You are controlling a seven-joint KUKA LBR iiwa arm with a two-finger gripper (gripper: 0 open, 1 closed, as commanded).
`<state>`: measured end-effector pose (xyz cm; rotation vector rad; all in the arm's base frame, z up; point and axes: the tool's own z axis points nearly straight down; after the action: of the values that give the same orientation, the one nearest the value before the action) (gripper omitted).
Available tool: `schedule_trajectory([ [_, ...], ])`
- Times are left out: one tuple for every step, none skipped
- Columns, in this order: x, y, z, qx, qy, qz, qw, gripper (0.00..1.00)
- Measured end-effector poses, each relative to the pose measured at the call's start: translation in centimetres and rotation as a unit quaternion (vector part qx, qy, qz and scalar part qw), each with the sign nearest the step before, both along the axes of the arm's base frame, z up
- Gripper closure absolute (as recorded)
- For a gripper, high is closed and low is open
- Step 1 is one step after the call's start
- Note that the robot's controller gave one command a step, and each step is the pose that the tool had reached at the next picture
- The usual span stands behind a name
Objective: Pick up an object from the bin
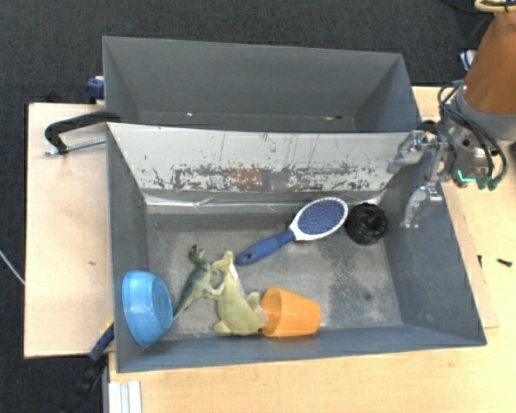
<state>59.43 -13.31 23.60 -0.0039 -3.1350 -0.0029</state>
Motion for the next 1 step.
schedule_trajectory([
  [1.52,9.31,-14.12,-0.002,-0.0188,0.136,0.9906,0.0],
])
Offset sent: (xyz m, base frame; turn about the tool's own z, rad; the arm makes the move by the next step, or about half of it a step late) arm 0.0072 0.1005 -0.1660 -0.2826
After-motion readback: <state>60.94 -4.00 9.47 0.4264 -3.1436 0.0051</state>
